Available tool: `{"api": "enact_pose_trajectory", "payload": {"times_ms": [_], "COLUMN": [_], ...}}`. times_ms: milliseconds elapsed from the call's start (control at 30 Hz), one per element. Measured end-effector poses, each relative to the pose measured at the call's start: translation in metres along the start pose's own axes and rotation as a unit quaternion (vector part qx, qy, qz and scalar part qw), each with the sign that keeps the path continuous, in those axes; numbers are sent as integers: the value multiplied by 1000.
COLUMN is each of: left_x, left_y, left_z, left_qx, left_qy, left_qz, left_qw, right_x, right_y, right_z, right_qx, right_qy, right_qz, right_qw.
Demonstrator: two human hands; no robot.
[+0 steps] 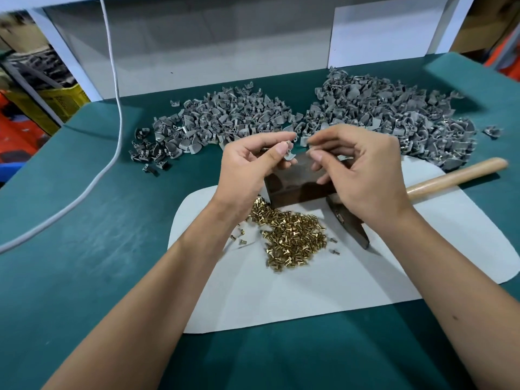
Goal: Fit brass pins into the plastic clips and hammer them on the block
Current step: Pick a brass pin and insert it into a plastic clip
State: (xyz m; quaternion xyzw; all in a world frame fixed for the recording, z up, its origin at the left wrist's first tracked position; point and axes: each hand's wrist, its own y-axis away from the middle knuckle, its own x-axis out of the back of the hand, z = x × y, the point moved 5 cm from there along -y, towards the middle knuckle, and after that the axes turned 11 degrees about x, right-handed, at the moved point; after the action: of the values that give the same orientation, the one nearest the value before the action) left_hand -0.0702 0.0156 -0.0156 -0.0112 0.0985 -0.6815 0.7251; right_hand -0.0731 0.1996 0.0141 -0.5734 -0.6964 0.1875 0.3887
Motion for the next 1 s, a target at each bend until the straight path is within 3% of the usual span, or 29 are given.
{"api": "enact_pose_trajectory", "payload": {"times_ms": [233,433,1000], "left_x": [-5,-12,-13], "left_y": [2,2,4], "left_z": [-2,-1,-1], "left_qx": [22,16,7], "left_qy": [-3,-2,2], "left_qz": [-45,-57,-50], "left_qw": [999,998,999], "right_x": [3,1,-1], "right_y": [-3,-2,-2], "right_z": [-6,-9,-11], "right_qx": [75,106,79], "right_qy": [98,105,79], "right_qz": [14,19,20], "right_qw": [992,989,994]}}
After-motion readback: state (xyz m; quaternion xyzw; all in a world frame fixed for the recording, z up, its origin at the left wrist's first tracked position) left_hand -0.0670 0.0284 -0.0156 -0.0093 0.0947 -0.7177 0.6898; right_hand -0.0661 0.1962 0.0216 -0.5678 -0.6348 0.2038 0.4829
